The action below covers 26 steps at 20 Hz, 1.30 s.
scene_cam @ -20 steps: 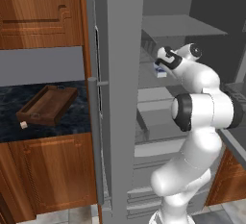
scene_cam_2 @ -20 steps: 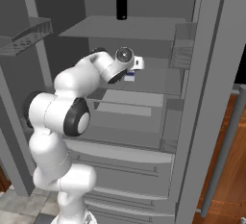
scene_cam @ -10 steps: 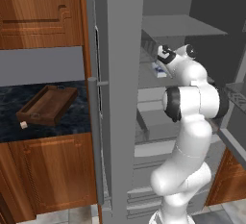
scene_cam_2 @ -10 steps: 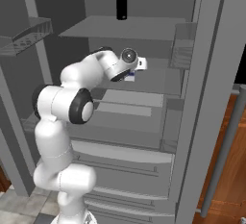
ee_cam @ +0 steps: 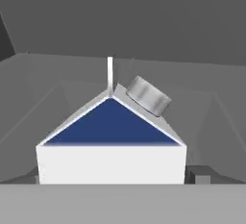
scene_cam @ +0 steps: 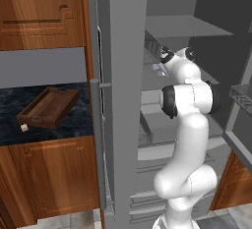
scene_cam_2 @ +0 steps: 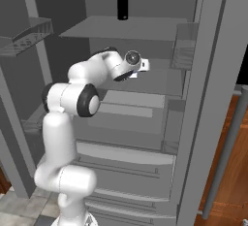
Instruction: Take out the milk from the fridge and place it on the tray on the counter. Then take the sugar cube near the tray and place it in the tray.
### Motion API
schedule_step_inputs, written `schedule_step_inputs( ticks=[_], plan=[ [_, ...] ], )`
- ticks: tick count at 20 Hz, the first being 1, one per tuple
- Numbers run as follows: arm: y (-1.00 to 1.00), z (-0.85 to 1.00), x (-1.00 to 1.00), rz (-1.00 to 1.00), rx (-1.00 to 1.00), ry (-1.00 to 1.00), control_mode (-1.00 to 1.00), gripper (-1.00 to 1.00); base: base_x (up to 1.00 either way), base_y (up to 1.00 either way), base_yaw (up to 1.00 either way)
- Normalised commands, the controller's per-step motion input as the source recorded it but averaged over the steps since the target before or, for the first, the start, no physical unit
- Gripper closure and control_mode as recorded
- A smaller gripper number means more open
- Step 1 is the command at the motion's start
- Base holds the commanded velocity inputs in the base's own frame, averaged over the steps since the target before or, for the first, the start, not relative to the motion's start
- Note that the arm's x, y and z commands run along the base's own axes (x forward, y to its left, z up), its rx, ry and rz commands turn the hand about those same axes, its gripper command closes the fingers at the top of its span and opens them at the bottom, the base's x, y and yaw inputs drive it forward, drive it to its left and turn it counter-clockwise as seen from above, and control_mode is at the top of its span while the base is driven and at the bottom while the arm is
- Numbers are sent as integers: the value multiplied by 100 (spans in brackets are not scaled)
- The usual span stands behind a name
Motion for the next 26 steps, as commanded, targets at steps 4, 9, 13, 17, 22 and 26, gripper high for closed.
schedule_step_inputs(
  ticks=[4, 9, 13, 17, 22, 26],
  plan=[
    [0, -11, 38, 0, 0, 0, -100, 100, 0, 0, 0],
    [0, 2, -14, 0, 0, -5, -100, 100, 0, 0, 0],
    [0, 24, -90, 0, 0, -20, -100, 100, 0, 0, 0],
    [0, 42, -100, 0, 0, -15, -100, 100, 0, 0, 0],
    [0, 29, -100, 0, -5, -1, -100, 100, 0, 0, 0],
    [8, 44, -100, 0, 0, -9, -100, 100, 0, 0, 0]
  ],
)
